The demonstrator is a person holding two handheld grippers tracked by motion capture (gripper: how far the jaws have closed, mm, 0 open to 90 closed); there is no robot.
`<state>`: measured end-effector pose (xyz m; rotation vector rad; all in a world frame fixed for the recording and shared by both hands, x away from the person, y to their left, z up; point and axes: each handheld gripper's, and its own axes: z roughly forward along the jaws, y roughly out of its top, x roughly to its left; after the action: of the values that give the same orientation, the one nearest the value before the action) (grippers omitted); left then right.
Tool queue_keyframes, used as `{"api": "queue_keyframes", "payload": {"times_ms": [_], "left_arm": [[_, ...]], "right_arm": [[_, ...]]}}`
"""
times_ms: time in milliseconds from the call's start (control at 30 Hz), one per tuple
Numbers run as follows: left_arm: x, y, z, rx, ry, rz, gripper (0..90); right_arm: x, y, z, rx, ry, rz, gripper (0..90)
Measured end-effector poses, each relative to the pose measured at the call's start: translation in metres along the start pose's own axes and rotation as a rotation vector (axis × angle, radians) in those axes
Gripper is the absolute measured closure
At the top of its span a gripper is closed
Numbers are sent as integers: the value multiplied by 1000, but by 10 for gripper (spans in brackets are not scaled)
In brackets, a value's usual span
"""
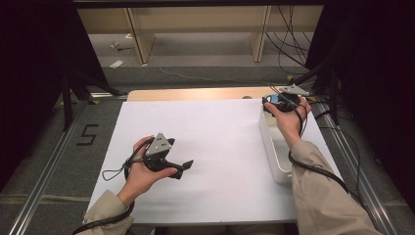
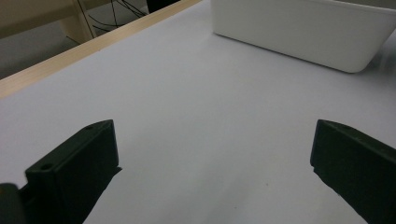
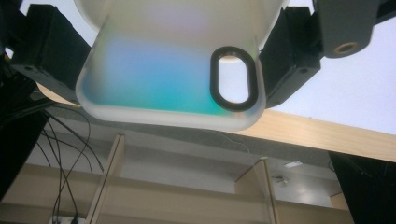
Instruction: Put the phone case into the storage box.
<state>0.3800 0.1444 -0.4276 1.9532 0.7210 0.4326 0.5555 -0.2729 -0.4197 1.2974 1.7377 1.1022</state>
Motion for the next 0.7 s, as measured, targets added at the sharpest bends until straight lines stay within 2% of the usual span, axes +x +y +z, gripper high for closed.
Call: {"api": "queue_keyframes", "payload": {"times_ms": [467,700], "left_arm": [[0,0,0,2,-2,1,5],[0,0,0,1,-2,-1,5]], "right_arm": [[0,-2,3,23,0,15,90],[-2,2,-1,3,-1,33,65]]}}
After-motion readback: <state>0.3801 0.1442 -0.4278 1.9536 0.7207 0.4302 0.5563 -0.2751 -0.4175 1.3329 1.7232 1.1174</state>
